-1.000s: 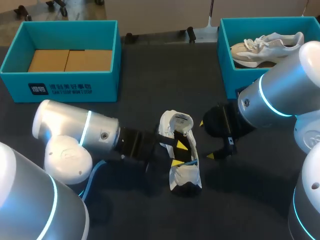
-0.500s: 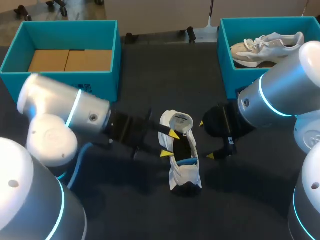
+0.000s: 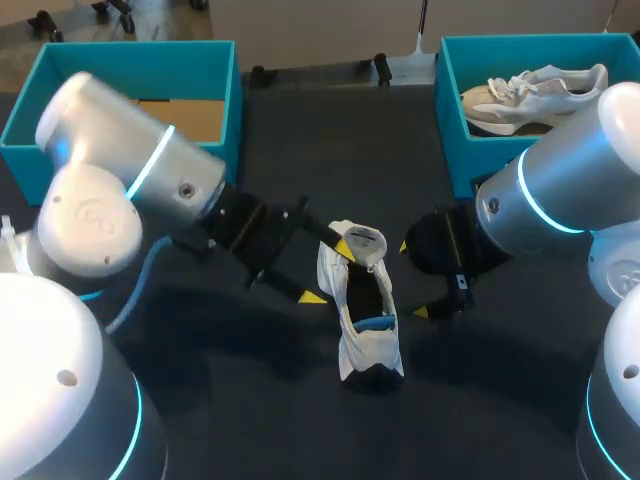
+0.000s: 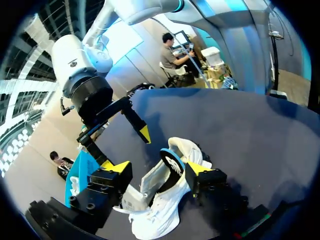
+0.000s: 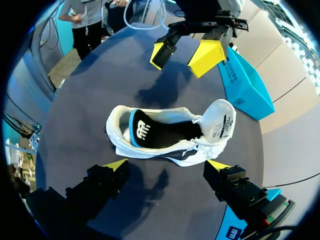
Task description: Take the shoe out of the shoebox, open the shoe tongue, remove and reinsert the insole, then place the shoe into the shoebox
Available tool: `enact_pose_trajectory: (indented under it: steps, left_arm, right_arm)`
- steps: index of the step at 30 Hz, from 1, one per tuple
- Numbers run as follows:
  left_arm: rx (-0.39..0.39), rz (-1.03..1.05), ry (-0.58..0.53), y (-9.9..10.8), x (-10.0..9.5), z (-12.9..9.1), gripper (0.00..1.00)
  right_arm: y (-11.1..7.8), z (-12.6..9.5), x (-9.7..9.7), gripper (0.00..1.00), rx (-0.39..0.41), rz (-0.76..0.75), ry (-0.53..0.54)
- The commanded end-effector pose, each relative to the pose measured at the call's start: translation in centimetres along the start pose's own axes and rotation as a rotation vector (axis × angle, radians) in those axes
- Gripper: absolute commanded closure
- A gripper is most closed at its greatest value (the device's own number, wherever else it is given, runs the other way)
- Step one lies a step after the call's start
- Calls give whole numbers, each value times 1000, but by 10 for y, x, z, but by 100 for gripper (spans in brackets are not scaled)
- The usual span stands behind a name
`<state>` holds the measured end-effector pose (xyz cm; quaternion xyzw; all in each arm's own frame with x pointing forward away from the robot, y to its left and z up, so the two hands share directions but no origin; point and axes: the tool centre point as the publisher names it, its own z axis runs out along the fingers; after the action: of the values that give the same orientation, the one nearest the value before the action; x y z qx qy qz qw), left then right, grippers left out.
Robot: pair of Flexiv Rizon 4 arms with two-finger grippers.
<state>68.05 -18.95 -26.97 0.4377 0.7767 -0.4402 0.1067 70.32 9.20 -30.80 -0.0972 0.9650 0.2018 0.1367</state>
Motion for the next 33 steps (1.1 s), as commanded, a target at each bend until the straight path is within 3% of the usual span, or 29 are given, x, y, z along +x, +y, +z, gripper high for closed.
enact_pose_trajectory:
  steps: [1,2,5,12,15,17,18,26,33]
  left_arm:
    - [-18,24,204,-4,-4,-10,21]
    - [-23,32,221,-4,-4,-11,22]
    - [-69,62,248,0,-5,-15,0]
    - [-79,65,266,2,-6,-17,0]
    - [-79,65,266,2,-6,-17,0]
    - [-79,65,266,2,-6,-17,0]
    - [-79,65,266,2,-6,-17,0]
    - [-79,65,266,2,-6,-17,0]
    - [-79,65,266,2,-6,-17,0]
  right_arm:
    - [0,1,1,0,-2,-1,-2]
    - [0,1,1,0,-2,-1,-2]
    - [-5,-1,3,0,12,8,7]
    - [-39,-30,1,0,96,33,21]
    - [-54,-47,-5,0,114,67,17]
    - [-60,-59,-11,0,80,92,18]
    - [-64,-65,-14,0,107,99,27]
    - [-80,-122,-34,0,112,142,-5]
    - [-88,-157,-42,0,94,129,50]
